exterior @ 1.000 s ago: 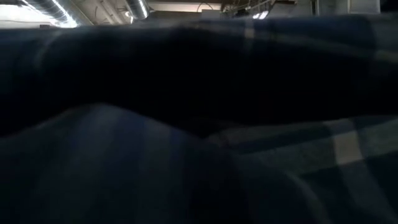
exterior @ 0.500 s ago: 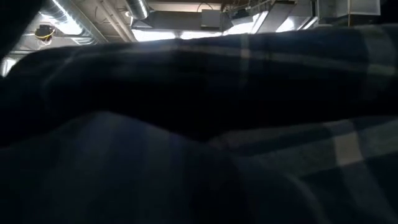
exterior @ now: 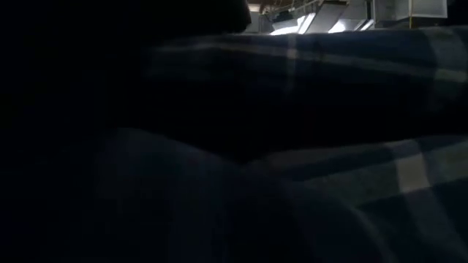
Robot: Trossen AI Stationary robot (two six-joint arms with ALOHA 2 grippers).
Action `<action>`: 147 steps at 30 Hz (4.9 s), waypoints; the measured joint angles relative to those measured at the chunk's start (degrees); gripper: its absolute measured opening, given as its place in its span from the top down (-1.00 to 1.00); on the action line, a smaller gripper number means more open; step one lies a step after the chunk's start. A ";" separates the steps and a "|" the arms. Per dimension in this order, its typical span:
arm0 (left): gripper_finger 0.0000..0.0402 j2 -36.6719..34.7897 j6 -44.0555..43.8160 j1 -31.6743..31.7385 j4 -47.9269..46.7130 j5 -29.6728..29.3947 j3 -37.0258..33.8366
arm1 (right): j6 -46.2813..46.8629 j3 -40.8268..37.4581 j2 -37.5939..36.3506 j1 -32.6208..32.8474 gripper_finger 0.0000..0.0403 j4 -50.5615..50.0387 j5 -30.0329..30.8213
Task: Fold Laundry from Bin
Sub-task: Fold the blue shirt
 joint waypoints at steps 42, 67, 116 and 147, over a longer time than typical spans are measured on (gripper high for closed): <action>0.38 -5.18 3.83 -4.13 -2.81 29.54 0.11 | 0.11 0.00 4.66 -1.11 0.31 -0.17 -3.70; 0.38 11.85 -7.93 -14.64 9.48 14.55 0.00 | -0.07 0.00 4.66 -1.11 0.31 -0.43 -3.70; 0.99 14.43 -7.85 -12.15 34.28 15.36 0.00 | -0.09 0.95 4.59 -1.11 0.31 -0.57 -5.25; 1.00 14.40 5.03 15.51 50.58 25.52 0.00 | -8.35 15.86 4.50 -1.05 0.31 -24.57 -9.15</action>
